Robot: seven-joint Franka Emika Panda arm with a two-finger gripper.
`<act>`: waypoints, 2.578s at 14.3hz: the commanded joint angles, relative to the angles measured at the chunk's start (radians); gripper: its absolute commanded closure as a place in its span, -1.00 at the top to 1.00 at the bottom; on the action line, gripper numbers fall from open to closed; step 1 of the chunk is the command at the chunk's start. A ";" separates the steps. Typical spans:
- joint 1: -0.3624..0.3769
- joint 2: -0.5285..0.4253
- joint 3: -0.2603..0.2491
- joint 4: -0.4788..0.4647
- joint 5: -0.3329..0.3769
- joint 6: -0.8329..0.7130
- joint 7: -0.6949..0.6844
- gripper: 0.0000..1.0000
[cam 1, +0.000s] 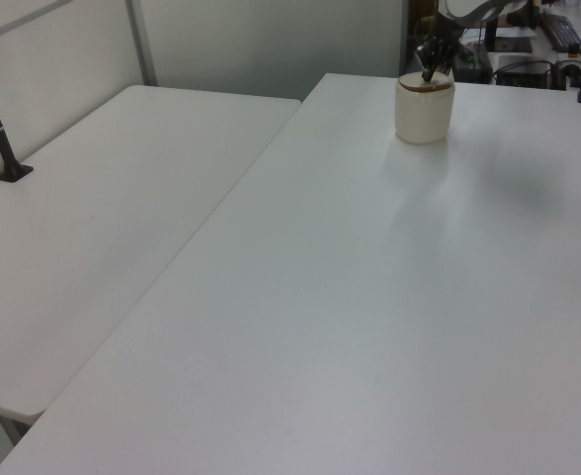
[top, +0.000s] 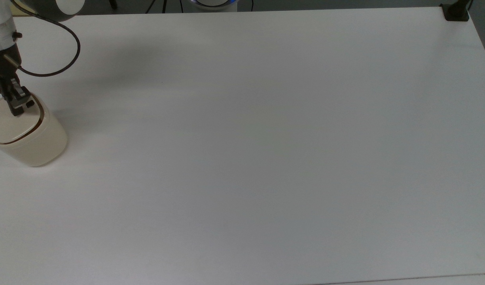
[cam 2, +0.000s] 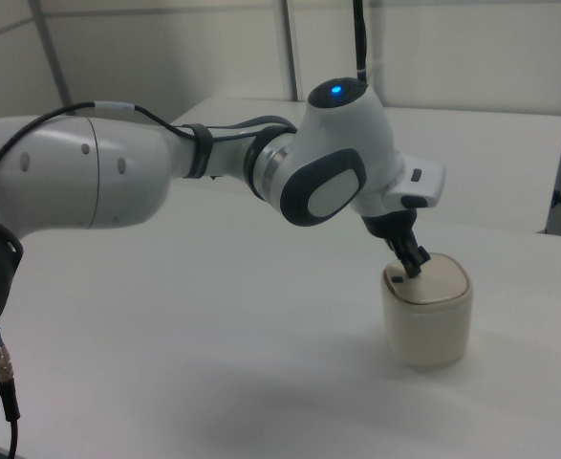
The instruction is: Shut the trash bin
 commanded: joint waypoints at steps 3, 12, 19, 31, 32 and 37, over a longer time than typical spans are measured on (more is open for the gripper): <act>0.008 -0.002 -0.005 -0.026 0.018 -0.004 0.002 -1.00; 0.049 -0.082 -0.003 0.010 0.004 -0.072 -0.012 -0.98; 0.291 -0.245 -0.005 0.008 -0.108 -0.396 -0.081 -0.98; 0.531 -0.406 -0.007 -0.055 -0.125 -0.709 -0.242 -0.70; 0.529 -0.406 -0.005 -0.051 -0.125 -0.711 -0.245 -0.49; 0.521 -0.405 -0.008 -0.049 -0.126 -0.709 -0.242 1.00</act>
